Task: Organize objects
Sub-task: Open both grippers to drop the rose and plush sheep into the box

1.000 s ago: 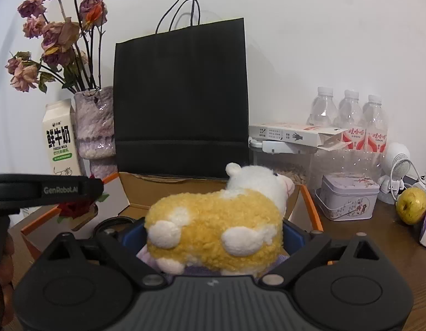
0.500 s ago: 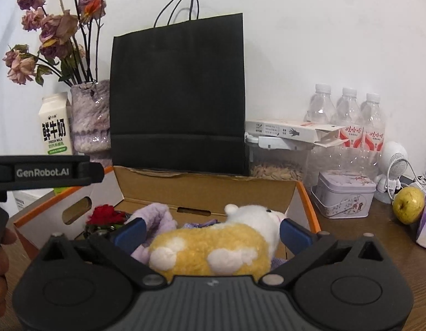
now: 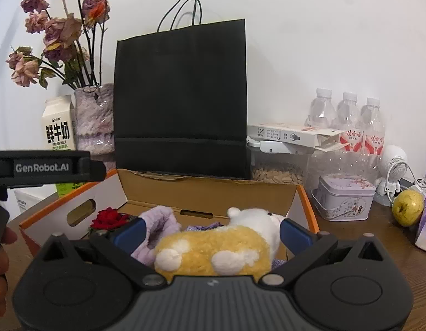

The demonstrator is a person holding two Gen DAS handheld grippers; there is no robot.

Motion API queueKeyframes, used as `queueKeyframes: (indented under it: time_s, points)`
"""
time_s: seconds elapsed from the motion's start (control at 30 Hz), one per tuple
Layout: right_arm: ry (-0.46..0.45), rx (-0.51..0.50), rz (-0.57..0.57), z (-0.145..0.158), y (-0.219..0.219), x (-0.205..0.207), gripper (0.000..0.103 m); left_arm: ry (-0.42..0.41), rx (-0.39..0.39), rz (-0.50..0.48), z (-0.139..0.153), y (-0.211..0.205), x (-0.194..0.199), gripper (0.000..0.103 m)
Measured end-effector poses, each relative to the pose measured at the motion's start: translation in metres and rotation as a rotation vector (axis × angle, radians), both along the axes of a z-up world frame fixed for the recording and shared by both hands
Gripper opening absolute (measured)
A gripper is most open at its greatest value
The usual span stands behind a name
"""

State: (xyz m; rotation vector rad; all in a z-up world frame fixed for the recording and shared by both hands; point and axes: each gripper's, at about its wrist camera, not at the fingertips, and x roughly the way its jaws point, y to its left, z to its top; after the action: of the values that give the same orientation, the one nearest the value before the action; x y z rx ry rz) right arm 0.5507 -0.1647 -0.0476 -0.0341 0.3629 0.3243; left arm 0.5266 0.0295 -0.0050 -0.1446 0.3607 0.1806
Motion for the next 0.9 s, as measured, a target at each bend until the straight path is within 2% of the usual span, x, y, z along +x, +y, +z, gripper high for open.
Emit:
queueKeyframes:
  time_s: [0.43, 0.67, 0.9]
  points:
    - [-0.057, 0.008, 0.043, 0.026, -0.001, -0.030, 0.103, -0.021, -0.049, -0.064, 0.027, -0.003, -0.025, 0.103]
    - [-0.084, 0.000, 0.071, 0.035, -0.002, -0.053, 0.103, -0.038, -0.041, -0.112, 0.042, -0.012, -0.045, 0.103]
    - [-0.091, -0.012, 0.084, 0.038, -0.006, -0.073, 0.103, -0.105, -0.034, -0.140, 0.059, -0.015, -0.066, 0.103]
